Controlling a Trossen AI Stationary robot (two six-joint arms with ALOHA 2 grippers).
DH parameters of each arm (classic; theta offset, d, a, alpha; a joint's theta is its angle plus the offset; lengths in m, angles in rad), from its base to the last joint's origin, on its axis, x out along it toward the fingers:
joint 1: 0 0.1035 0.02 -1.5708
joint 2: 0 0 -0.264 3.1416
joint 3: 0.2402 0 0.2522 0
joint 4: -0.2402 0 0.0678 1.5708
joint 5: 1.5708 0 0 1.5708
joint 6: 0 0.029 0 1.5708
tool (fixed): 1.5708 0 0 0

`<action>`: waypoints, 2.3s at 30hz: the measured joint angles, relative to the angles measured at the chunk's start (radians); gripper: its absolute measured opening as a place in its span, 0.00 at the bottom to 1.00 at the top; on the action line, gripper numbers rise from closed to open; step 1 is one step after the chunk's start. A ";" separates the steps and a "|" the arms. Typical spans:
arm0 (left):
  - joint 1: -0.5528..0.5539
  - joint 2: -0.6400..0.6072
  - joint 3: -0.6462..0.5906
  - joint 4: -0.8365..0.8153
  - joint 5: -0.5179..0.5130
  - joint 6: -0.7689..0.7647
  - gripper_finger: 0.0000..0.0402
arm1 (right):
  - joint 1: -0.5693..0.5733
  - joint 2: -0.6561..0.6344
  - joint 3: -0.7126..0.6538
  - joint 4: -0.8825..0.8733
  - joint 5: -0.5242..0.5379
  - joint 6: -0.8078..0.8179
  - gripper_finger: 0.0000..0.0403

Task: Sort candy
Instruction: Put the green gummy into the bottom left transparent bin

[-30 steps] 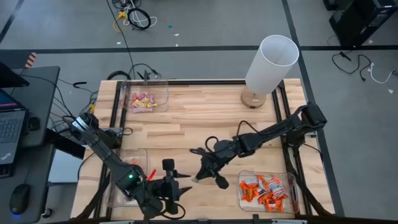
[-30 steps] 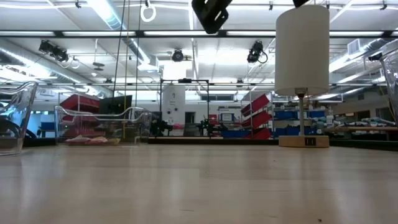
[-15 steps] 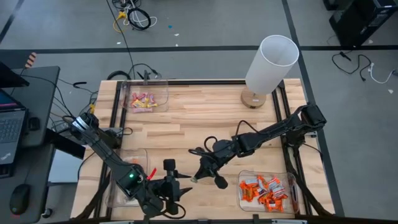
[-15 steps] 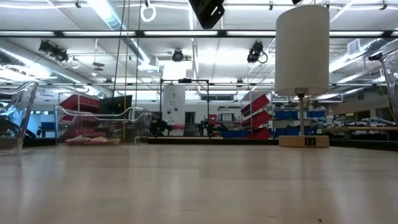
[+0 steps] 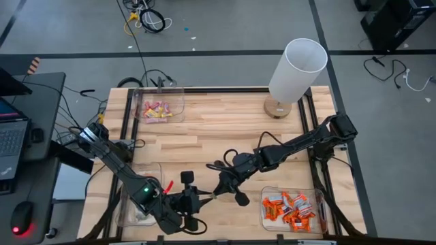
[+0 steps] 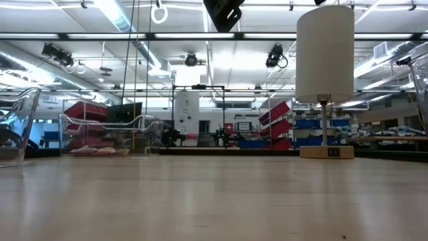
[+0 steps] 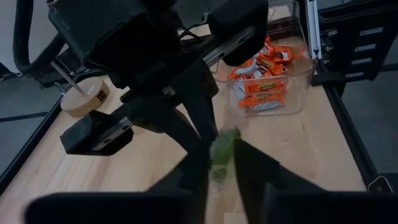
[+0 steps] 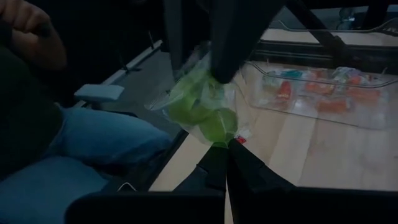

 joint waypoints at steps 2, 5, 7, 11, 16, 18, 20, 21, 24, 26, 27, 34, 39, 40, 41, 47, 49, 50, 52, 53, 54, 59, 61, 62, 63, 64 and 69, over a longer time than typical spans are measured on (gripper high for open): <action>0.000 0.000 0.000 -0.001 0.001 -0.001 0.11 | -0.002 0.000 0.000 0.000 0.005 0.000 0.00; -0.001 0.000 0.000 -0.001 0.001 -0.003 0.02 | -0.004 0.000 0.000 0.001 0.005 0.003 0.01; -0.004 0.000 0.000 0.000 0.000 -0.011 0.02 | -0.004 0.000 0.000 -0.001 0.005 0.014 0.04; -0.024 0.000 0.000 -0.001 -0.009 -0.047 0.01 | -0.013 -0.001 0.000 -0.065 0.005 0.030 0.13; -0.085 0.000 0.000 -0.001 -0.090 -0.084 0.00 | -0.036 -0.001 0.000 -0.201 0.049 0.059 0.23; -0.113 0.000 0.000 -0.006 -0.120 -0.113 0.00 | -0.047 -0.001 0.000 -0.249 0.051 0.076 0.26; -0.143 -0.001 0.000 -0.013 -0.136 -0.151 0.00 | -0.058 -0.001 0.000 -0.279 0.051 0.087 0.27; -0.157 0.000 0.003 -0.023 -0.138 -0.171 0.00 | -0.063 -0.001 0.000 -0.288 0.051 0.094 0.28; -0.198 -0.001 0.043 -0.112 -0.154 -0.287 0.00 | -0.075 -0.001 0.000 -0.290 0.051 0.098 0.28; -0.218 -0.001 0.083 -0.227 -0.157 -0.419 0.00 | -0.081 -0.001 0.000 -0.288 0.051 0.099 0.28; -0.227 -0.001 0.106 -0.299 -0.158 -0.492 0.00 | -0.082 -0.001 0.000 -0.288 0.051 0.099 0.28; -0.294 -0.002 0.256 -0.765 -0.056 -0.976 0.00 | -0.082 -0.001 0.000 -0.284 0.051 0.099 0.28; -0.311 -0.002 0.296 -0.970 0.116 -1.220 0.00 | -0.081 -0.001 0.000 -0.281 0.051 0.099 0.28; -0.312 -0.002 0.296 -1.002 0.159 -1.265 0.00 | -0.080 -0.001 0.000 -0.277 0.051 0.099 0.28; -0.312 -0.002 0.296 -1.036 0.207 -1.308 0.00 | -0.080 -0.001 0.000 -0.273 0.051 0.099 0.28; -0.315 -0.005 0.283 -1.156 0.399 -1.485 0.00 | -0.079 -0.001 0.000 -0.245 0.051 0.099 0.28; -0.316 -0.005 0.271 -1.160 0.445 -1.490 0.00 | -0.079 -0.001 0.000 -0.240 0.051 0.099 0.28; -0.316 -0.005 0.261 -1.159 0.463 -1.494 0.00 | -0.079 -0.001 0.000 -0.240 0.052 0.098 0.28; -0.316 -0.005 0.230 -1.161 0.516 -1.512 0.00 | -0.079 -0.001 0.000 -0.240 0.056 0.099 0.28; -0.316 -0.003 0.213 -1.160 0.550 -1.518 0.00 | -0.079 -0.001 0.000 -0.241 0.056 0.098 0.28; -0.316 -0.003 0.193 -1.158 0.594 -1.522 0.00 | -0.079 -0.001 0.000 -0.241 0.057 0.098 0.28; -0.324 -0.003 0.108 -1.132 0.793 -1.523 0.00 | -0.079 -0.001 0.000 -0.241 0.058 0.098 0.28; -0.325 -0.003 0.076 -1.102 0.808 -1.524 0.00 | -0.079 -0.001 0.000 -0.241 0.058 0.098 0.28; -0.323 -0.003 0.061 -1.083 0.811 -1.523 0.00 | -0.079 -0.001 0.000 -0.241 0.058 0.098 0.28; -0.322 -0.003 0.046 -1.062 0.818 -1.523 0.00 | -0.079 -0.001 0.000 -0.241 0.058 0.097 0.28; -0.322 -0.003 0.031 -1.037 0.820 -1.523 0.00 | -0.079 -0.001 0.000 -0.241 0.058 0.096 0.28; -0.324 -0.003 -0.030 -0.906 0.834 -1.523 0.01 | -0.079 -0.001 0.000 -0.241 0.058 0.095 0.28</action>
